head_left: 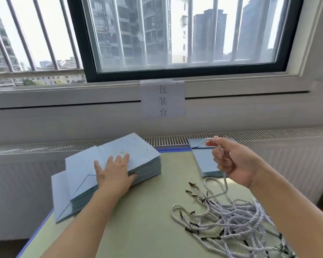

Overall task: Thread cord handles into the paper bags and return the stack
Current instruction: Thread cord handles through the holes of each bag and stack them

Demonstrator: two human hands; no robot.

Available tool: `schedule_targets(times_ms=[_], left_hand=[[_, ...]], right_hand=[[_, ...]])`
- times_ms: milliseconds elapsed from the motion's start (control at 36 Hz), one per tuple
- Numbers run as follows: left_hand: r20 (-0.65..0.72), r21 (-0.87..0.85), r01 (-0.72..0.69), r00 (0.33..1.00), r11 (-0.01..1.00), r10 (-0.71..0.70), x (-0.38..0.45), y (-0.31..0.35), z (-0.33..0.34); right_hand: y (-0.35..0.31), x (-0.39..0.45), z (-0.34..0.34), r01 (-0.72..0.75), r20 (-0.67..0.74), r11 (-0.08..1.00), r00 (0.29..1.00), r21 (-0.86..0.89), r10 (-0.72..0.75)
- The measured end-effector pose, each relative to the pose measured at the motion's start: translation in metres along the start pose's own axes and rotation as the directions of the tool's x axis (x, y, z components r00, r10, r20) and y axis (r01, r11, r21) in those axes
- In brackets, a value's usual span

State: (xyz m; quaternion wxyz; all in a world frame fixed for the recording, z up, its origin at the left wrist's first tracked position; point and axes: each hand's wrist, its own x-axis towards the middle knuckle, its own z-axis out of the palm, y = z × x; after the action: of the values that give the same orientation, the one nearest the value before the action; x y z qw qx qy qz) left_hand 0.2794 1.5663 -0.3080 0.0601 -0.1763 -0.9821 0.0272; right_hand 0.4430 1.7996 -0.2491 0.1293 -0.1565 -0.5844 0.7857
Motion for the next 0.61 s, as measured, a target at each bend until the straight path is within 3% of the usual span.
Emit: schedule_targets(times_ms=[167,250,306,472,528,611], left_hand=[[-0.134,-0.098,-0.091,0.988,0.991,0.077,-0.012,-0.012,-0.010],[-0.202,-0.191,-0.095,0.978,0.977,0.056,-0.020,-0.021,-0.015],[-0.319,-0.246,-0.104,0.948,0.964,0.020,-0.022,-0.027,-0.013],[-0.730,-0.263,-0.307,0.683,0.915,0.019,-0.051,-0.036,-0.025],[-0.802,-0.243,-0.384,0.595,0.891,0.038,-0.072,-0.034,-0.032],[-0.827,-0.151,-0.471,0.541,0.869,0.149,-0.111,-0.030,-0.035]], right_hand=[[0.008,0.002,0.006,-0.055,-0.030,0.974,0.998,0.220,0.063],[0.013,0.005,0.009,-0.083,-0.056,0.937,0.993,0.339,0.108],[0.016,0.005,0.013,-0.087,-0.070,0.922,0.990,0.378,0.122],[0.028,0.000,0.037,-0.138,0.031,0.957,0.990,0.255,0.134],[0.033,-0.005,0.046,-0.160,0.083,0.967,0.986,0.196,0.146],[0.041,-0.014,0.058,-0.171,0.139,0.974,0.979,0.150,0.151]])
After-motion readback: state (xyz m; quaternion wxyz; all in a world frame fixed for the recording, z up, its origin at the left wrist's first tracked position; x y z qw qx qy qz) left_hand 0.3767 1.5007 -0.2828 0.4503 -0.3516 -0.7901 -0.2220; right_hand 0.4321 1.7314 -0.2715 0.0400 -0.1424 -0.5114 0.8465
